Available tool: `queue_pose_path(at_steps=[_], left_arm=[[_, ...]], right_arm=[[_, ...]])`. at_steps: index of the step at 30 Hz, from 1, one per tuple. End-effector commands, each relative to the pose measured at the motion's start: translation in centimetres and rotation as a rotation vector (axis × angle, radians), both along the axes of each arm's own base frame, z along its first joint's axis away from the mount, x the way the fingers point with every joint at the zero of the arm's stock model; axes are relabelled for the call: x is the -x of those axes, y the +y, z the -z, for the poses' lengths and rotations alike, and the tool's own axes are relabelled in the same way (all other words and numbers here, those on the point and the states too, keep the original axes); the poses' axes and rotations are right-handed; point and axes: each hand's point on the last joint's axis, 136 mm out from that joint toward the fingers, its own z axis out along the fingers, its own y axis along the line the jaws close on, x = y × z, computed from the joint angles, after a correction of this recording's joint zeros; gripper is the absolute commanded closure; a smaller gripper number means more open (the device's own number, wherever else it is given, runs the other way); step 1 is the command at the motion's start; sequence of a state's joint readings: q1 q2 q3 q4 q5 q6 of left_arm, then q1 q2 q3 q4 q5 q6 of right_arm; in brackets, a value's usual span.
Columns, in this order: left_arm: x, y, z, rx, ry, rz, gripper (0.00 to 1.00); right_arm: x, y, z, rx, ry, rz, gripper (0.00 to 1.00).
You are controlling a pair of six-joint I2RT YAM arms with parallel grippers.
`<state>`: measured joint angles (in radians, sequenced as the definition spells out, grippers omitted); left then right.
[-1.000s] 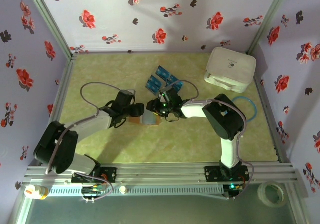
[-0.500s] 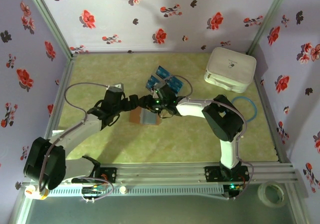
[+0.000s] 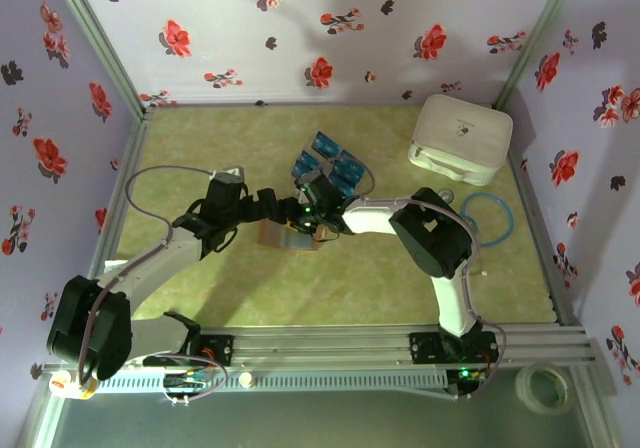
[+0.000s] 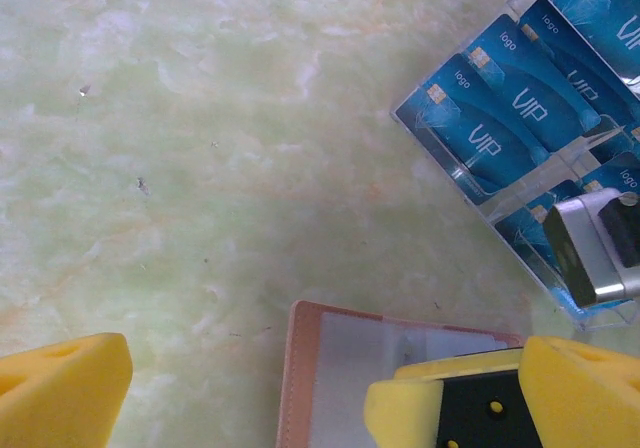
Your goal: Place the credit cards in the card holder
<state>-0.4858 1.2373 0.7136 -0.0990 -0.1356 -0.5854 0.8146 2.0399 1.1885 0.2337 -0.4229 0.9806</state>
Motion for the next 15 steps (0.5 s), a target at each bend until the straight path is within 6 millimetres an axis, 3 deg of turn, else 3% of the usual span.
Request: queue_pose_path(at_steps=[1,5,9,12,15], left_arm=[[-0.6,0.2,-1.3,0.006,-0.019,-0.02,0.0],[-0.4,0.3,-1.1,0.004,-0.009,-0.022,0.0],[-0.2,0.5,-0.5,-0.007,0.017,-0.026,0.0],[-0.1,0.5,-0.1,-0.022,0.04,-0.019,0.0],[-0.1,0.4,0.6,-0.04,0.056,-0.009,0.0]], right_arm=[[-0.1,0.4,0.4,0.009,0.0,-0.003,0.43],[0.1,0.3,-0.3,-0.001,-0.01,-0.017,0.43],[-0.1,-0.5,-3.3,-0.025,-0.057,-0.02,0.43],[0.0,-2.1,-5.3,0.004,-0.105,-0.02,0.44],[0.3,-4.5,-5.6,0.105,-0.152,-0.017,0.44]])
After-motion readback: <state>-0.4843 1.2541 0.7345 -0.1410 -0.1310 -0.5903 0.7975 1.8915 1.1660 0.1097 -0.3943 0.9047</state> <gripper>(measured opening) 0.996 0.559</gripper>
